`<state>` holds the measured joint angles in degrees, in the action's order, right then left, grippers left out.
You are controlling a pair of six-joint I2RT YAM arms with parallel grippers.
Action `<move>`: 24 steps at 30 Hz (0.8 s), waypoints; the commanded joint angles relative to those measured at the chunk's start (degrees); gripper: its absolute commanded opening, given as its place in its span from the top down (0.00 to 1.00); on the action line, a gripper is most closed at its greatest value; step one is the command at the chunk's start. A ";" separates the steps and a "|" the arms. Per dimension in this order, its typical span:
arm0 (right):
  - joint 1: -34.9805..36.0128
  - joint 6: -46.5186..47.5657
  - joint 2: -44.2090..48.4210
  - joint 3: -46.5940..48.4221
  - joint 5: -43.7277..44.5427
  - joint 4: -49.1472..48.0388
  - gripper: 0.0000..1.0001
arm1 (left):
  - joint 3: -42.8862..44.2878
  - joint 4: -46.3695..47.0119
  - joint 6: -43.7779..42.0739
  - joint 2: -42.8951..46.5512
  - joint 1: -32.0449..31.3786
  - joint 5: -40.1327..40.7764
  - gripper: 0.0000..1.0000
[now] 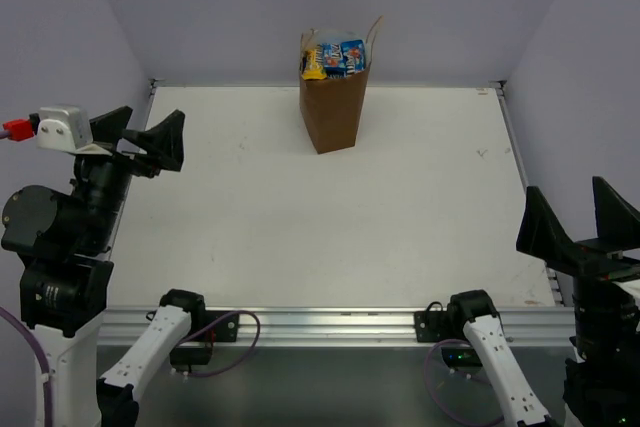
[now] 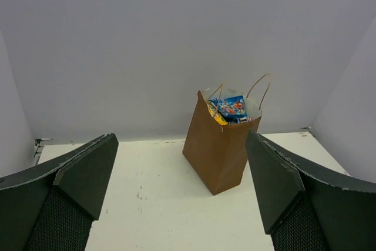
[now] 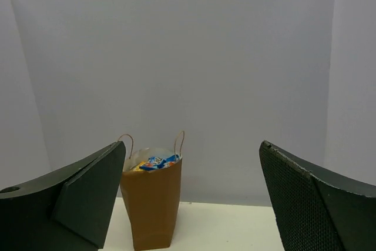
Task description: Take the snacks out of the paper bag
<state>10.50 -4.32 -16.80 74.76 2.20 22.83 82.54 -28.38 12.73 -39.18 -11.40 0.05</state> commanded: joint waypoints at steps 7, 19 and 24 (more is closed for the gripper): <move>0.22 -3.33 -1.83 -3.13 -1.84 -1.65 0.01 | 3.48 1.84 8.61 -12.47 -0.38 -10.41 0.00; 0.13 -6.32 -4.65 -7.26 -7.38 -0.07 0.01 | 26.25 1.93 14.69 -48.66 -11.62 -0.16 0.00; 0.22 -6.85 -4.82 -8.49 -9.22 0.46 0.01 | 35.39 -0.27 15.48 -61.26 -14.61 9.69 0.02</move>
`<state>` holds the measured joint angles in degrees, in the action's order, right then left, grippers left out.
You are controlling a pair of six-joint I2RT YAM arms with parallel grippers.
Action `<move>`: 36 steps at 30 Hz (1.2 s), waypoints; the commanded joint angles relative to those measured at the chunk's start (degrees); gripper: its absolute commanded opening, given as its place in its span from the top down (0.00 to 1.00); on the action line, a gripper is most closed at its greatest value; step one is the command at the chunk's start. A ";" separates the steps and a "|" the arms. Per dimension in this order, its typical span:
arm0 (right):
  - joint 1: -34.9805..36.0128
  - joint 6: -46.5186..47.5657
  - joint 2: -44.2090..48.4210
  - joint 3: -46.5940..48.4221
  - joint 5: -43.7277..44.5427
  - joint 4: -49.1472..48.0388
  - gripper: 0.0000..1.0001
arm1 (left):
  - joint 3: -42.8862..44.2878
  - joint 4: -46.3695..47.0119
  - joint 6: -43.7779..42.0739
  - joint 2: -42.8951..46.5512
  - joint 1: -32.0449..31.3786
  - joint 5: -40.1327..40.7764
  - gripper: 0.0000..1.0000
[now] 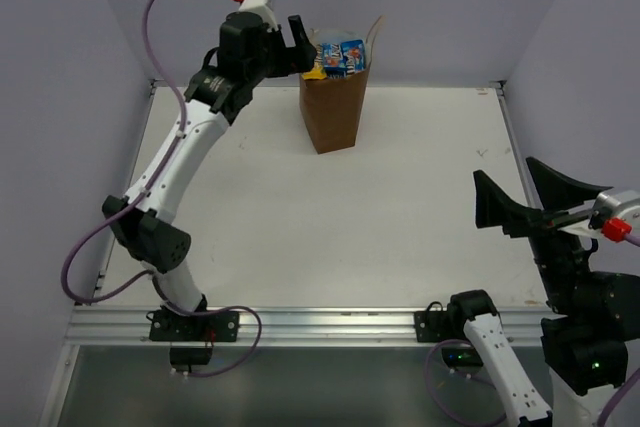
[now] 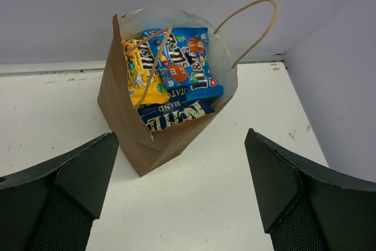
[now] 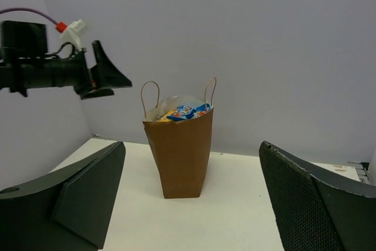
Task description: Take the snacks out of the paper bag
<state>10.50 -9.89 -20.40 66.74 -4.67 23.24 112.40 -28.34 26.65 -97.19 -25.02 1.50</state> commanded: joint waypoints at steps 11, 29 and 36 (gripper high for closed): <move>0.22 -1.27 -1.04 -4.25 -3.51 0.93 0.01 | 14.69 -1.90 -2.57 -21.11 -1.35 25.66 0.11; 0.22 -0.74 -1.22 -6.18 -3.59 1.19 0.01 | 14.52 -0.75 -2.92 -23.14 -1.18 19.69 1.00; 0.13 -0.39 -2.71 -4.95 -6.67 1.98 0.01 | 4.09 -3.91 -5.64 -11.04 -1.18 14.59 1.00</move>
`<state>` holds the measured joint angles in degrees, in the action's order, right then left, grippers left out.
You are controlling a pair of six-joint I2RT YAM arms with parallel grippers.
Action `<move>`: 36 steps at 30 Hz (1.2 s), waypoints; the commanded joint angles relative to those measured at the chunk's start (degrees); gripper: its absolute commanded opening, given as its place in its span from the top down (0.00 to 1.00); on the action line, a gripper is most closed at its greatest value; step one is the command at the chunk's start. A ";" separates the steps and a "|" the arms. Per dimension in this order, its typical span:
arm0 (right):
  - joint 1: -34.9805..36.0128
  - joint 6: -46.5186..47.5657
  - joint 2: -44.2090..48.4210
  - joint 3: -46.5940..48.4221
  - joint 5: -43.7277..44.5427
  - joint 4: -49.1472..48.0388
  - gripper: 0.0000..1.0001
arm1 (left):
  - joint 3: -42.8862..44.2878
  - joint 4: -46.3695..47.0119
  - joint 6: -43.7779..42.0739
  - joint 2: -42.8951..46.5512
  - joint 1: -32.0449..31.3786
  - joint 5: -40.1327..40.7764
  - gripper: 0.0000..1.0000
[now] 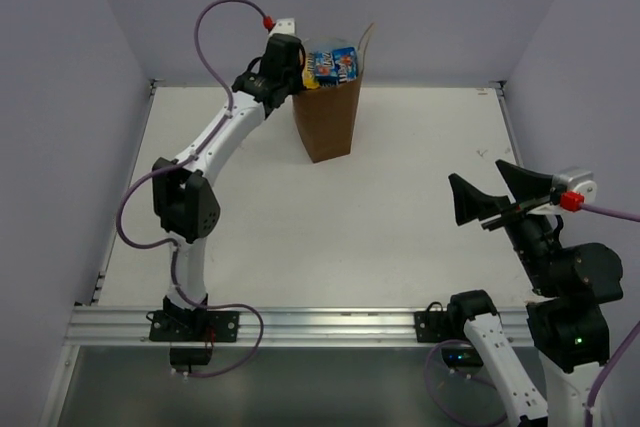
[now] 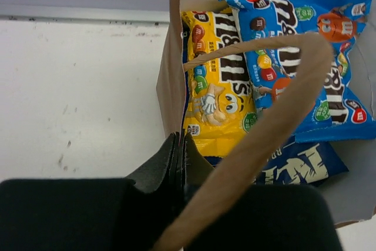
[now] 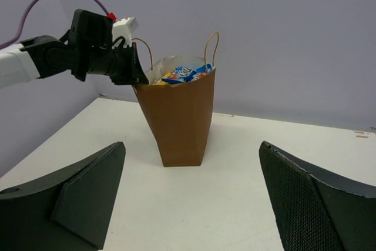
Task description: Take the snacks out of the paper bag
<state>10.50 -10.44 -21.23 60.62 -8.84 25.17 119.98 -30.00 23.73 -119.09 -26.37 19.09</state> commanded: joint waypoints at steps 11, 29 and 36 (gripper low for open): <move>0.22 0.33 -8.28 3.62 -10.49 1.20 0.01 | -32.16 -6.29 -16.51 37.07 0.27 -15.66 1.00; 39.12 3.84 -41.94 21.63 11.45 1.90 0.01 | -55.91 13.09 -38.83 59.76 0.18 -14.17 1.00; 43.99 2.53 -58.91 37.53 14.47 6.37 0.01 | -54.25 24.28 -46.48 57.31 0.27 -13.03 1.00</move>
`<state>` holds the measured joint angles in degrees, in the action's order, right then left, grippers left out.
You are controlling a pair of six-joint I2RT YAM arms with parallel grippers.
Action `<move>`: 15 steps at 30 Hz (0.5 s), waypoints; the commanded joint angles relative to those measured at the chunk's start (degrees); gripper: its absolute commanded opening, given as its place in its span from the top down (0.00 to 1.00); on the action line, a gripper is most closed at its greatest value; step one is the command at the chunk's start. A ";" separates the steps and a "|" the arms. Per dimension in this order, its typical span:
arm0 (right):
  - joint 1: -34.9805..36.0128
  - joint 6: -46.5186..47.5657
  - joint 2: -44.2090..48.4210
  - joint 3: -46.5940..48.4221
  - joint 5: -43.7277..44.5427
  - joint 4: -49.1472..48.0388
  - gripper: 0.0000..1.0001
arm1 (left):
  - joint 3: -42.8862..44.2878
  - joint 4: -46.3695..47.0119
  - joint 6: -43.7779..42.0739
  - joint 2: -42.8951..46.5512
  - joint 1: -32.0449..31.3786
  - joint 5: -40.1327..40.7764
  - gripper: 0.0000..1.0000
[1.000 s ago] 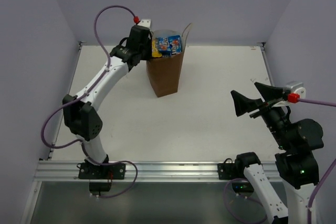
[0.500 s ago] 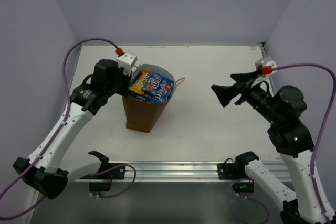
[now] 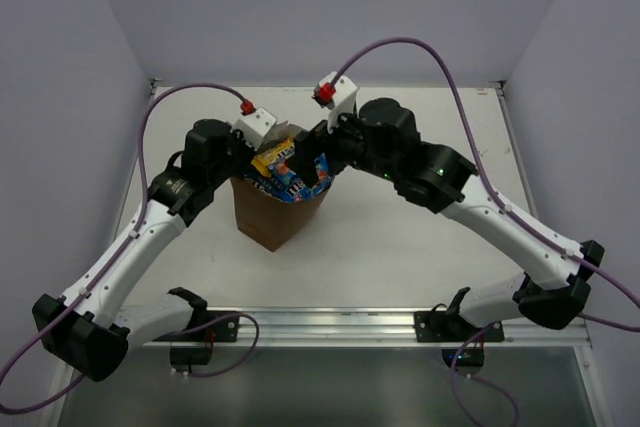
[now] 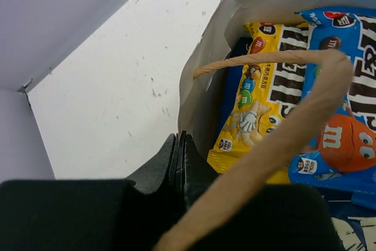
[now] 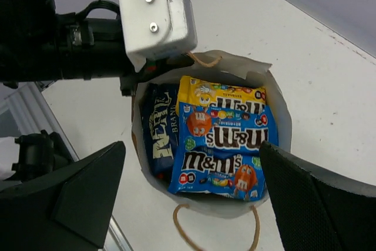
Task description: Take the snacks out of the paper bag
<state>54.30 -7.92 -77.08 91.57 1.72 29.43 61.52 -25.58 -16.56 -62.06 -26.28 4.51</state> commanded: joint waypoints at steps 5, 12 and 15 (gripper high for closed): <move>0.28 -0.16 -7.55 6.87 2.42 0.46 0.05 | 9.84 18.12 -6.65 -1.66 0.18 0.15 1.00; 0.45 -2.53 -9.23 0.04 0.13 -2.96 0.18 | 8.10 15.30 -2.87 2.47 0.18 -4.68 1.00; 1.15 -3.32 -9.32 -3.92 -0.05 -6.91 0.22 | 5.99 14.60 -0.94 4.58 0.18 -7.49 1.00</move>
<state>54.57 -9.37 -86.17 91.05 2.76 27.70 65.52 -23.75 -18.92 -63.53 -26.33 0.12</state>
